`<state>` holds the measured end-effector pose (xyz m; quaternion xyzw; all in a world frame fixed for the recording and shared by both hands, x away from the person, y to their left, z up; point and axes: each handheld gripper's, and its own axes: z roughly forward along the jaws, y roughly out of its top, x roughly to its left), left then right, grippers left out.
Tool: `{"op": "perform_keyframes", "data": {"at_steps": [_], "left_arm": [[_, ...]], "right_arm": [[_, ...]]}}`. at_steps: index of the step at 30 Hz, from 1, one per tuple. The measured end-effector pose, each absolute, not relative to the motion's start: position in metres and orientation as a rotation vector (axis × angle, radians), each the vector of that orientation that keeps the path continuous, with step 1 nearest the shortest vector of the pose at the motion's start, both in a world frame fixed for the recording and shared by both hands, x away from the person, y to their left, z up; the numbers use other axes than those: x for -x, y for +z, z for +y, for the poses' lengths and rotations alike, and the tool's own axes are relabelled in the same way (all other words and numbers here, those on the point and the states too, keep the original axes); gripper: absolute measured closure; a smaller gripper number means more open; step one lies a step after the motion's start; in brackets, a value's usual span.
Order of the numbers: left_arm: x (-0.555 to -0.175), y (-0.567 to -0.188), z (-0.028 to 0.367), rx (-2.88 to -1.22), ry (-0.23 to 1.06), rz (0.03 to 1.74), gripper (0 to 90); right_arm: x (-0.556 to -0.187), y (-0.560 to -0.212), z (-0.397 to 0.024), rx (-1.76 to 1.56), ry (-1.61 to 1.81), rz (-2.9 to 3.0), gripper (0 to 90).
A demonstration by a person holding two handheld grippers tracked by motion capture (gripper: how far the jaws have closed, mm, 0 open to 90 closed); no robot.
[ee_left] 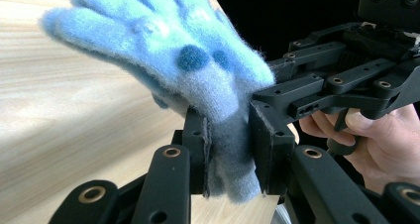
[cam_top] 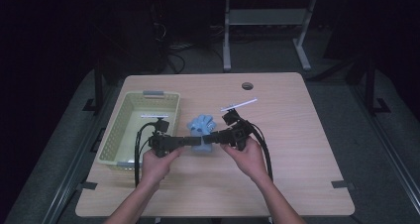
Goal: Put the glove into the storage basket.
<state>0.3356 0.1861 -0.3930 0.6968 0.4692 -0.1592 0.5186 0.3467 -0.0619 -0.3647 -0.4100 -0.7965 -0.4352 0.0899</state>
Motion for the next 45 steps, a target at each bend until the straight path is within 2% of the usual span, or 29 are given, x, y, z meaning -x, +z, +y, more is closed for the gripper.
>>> {"op": "perform_keyframes", "data": {"at_steps": [45], "left_arm": [[-0.333,-0.372,0.256,-1.627,-0.286,1.165,70.8]], "right_arm": [[-0.367,-0.345,0.004,1.081,-1.313,-2.383,74.7]]}}
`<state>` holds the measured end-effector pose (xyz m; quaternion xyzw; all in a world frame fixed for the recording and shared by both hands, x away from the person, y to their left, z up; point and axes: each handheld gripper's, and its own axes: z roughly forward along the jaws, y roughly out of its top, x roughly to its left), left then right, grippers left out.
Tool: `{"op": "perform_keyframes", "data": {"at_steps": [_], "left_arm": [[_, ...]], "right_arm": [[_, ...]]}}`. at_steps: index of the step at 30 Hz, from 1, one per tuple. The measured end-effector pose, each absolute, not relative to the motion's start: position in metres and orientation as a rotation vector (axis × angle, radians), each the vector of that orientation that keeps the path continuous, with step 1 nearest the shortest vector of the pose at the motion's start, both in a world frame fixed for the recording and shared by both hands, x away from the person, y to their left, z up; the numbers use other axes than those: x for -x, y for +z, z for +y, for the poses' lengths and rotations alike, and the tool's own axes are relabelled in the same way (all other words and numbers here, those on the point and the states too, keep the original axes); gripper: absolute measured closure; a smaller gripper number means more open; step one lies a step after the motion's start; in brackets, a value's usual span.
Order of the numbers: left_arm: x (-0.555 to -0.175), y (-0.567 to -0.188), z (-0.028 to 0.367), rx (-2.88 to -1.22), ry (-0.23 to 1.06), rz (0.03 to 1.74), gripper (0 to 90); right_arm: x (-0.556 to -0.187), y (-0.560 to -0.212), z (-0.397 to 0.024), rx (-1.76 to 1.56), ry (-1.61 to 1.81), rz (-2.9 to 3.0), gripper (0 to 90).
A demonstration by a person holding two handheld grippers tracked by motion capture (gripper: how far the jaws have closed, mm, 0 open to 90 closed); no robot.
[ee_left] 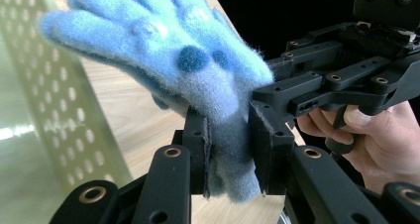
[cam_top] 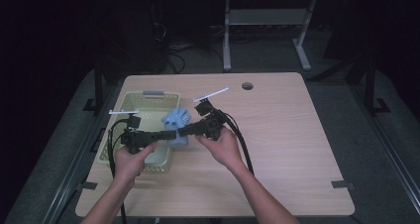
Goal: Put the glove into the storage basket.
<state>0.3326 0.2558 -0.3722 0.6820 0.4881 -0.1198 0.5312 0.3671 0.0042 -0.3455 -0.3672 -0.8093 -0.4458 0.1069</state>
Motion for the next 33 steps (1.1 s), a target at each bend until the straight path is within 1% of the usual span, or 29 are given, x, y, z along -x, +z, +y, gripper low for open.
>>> {"op": "perform_keyframes", "data": {"at_steps": [11,16,21,25,33], "left_arm": [[-0.332,-0.373,0.274,-1.621,-0.280,1.175,71.1],[-0.335,-0.377,0.285,-1.588,-0.324,1.199,71.3],[-0.335,-0.378,0.297,-1.595,-0.319,1.215,71.7],[-0.335,-0.375,0.304,-1.607,-0.293,1.211,72.0],[-0.336,-0.378,0.315,-1.614,-0.292,1.228,72.6]], "right_arm": [[-0.370,-0.347,0.023,1.054,-1.312,-2.387,74.7],[-0.372,-0.348,0.033,1.048,-1.305,-2.389,74.7],[-0.374,-0.351,0.048,1.040,-1.306,-2.393,74.7],[-0.375,-0.351,0.053,1.035,-1.314,-2.380,74.8],[-0.379,-0.356,0.066,1.028,-1.313,-2.375,74.8]]}}
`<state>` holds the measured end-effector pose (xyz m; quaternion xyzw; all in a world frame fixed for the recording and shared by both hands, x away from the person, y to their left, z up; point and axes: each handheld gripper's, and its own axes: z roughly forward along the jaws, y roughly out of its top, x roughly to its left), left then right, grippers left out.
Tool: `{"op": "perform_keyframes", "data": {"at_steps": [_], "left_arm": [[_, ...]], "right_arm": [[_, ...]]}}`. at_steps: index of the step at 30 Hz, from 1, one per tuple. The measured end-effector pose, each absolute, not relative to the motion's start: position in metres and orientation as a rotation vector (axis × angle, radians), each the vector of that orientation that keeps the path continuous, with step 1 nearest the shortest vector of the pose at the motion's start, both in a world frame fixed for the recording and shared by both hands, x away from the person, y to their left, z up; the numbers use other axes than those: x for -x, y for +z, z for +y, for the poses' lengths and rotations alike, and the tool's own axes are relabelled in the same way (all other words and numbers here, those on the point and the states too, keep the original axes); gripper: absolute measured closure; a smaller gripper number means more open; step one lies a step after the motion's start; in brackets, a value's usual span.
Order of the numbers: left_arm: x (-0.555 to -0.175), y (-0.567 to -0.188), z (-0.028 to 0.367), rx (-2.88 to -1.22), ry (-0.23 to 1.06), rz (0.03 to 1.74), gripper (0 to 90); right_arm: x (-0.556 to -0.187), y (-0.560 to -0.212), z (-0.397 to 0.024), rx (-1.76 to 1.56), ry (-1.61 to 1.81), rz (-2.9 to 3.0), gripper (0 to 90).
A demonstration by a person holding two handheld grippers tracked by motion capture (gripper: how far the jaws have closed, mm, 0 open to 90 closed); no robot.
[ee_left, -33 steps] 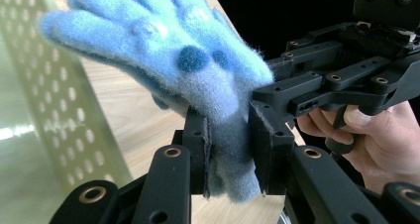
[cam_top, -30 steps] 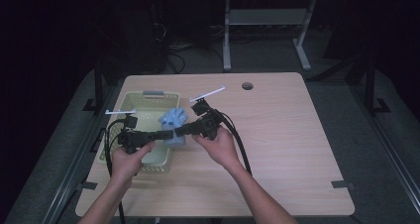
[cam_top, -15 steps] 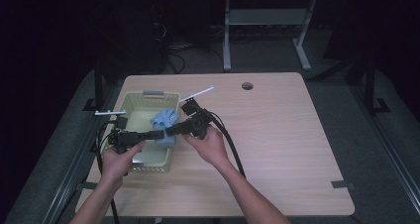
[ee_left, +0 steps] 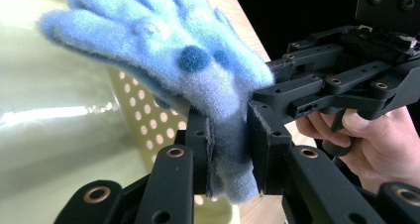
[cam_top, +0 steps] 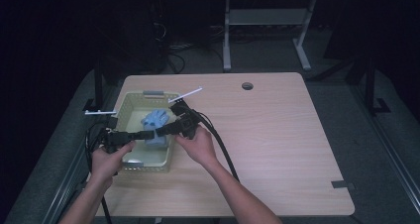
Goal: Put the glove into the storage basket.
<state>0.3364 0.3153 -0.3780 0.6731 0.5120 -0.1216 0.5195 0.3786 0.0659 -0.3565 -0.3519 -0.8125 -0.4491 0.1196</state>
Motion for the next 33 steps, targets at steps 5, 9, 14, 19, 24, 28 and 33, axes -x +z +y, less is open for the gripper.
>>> {"op": "perform_keyframes", "data": {"at_steps": [5,9,14,19,24,28,33], "left_arm": [[-0.339,-0.379,0.323,-1.640,-0.291,1.234,73.0],[-0.339,-0.380,0.327,-1.657,-0.285,1.241,73.5],[-0.339,-0.381,0.330,-1.680,-0.272,1.254,73.7],[-0.340,-0.384,0.334,-1.700,-0.264,1.278,73.8],[-0.340,-0.390,0.340,-1.723,-0.264,1.301,73.8],[-0.339,-0.393,0.345,-1.728,-0.265,1.318,73.8],[-0.336,-0.395,0.349,-1.730,-0.259,1.337,73.7]], "right_arm": [[-0.380,-0.360,0.073,1.028,-1.299,-2.375,74.7],[-0.380,-0.364,0.079,1.032,-1.297,-2.367,74.4],[-0.380,-0.368,0.085,1.032,-1.293,-2.372,74.3],[-0.381,-0.373,0.090,1.035,-1.276,-2.370,73.9],[-0.384,-0.383,0.099,1.030,-1.246,-2.359,73.5],[-0.384,-0.389,0.105,1.028,-1.231,-2.354,73.5],[-0.384,-0.393,0.111,1.022,-1.215,-2.352,73.2]]}}
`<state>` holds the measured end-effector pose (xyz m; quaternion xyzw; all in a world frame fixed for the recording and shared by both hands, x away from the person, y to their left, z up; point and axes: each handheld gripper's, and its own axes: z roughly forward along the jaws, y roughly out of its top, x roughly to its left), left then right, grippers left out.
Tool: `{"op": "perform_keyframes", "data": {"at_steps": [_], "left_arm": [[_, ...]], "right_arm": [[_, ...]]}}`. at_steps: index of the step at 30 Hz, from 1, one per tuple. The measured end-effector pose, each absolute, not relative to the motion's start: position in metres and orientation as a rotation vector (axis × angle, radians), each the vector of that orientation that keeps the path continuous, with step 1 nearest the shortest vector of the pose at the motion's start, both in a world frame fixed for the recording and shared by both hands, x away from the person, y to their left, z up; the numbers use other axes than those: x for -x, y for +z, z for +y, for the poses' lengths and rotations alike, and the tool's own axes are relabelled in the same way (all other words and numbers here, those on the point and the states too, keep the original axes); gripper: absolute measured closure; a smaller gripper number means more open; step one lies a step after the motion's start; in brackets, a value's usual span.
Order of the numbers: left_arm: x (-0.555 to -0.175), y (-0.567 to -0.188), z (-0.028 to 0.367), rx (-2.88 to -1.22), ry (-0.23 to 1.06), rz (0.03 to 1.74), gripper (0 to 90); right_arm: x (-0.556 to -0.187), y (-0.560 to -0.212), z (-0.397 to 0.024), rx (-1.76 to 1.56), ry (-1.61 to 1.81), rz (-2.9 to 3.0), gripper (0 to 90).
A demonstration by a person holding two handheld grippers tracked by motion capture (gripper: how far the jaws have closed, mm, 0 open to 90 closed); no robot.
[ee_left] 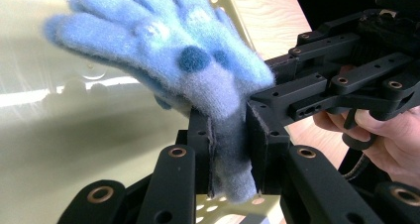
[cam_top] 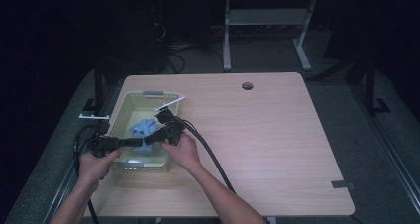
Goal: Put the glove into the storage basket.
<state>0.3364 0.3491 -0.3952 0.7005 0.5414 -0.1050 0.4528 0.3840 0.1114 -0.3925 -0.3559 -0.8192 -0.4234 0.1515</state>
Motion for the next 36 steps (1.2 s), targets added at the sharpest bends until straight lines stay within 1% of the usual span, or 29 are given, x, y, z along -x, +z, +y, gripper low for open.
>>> {"op": "perform_keyframes", "data": {"at_steps": [8,15,22,23,28,29,31,36], "left_arm": [[-0.338,-0.402,0.352,-1.789,-0.259,1.351,73.9],[-0.342,-0.406,0.356,-1.786,-0.265,1.385,74.0],[-0.344,-0.409,0.353,-1.825,-0.215,1.437,74.3],[-0.345,-0.410,0.349,-1.871,-0.189,1.448,74.3],[-0.351,-0.412,0.336,-1.979,-0.161,1.479,74.1],[-0.351,-0.412,0.336,-1.979,-0.161,1.479,74.0],[-0.354,-0.412,0.329,-2.022,-0.131,1.521,73.4],[-0.356,-0.412,0.325,-2.047,-0.104,1.550,67.4]], "right_arm": [[-0.386,-0.402,0.120,1.027,-1.159,-2.364,72.3],[-0.387,-0.405,0.124,1.036,-1.136,-2.380,70.8],[-0.390,-0.402,0.118,1.090,-1.115,-2.408,69.3],[-0.390,-0.401,0.117,1.094,-1.123,-2.408,69.3],[-0.388,-0.396,0.115,1.071,-1.134,-2.421,68.9],[-0.388,-0.396,0.115,1.071,-1.134,-2.421,68.9],[-0.388,-0.394,0.112,1.062,-1.149,-2.419,68.7],[-0.386,-0.390,0.106,1.066,-1.163,-2.419,67.9]]}}
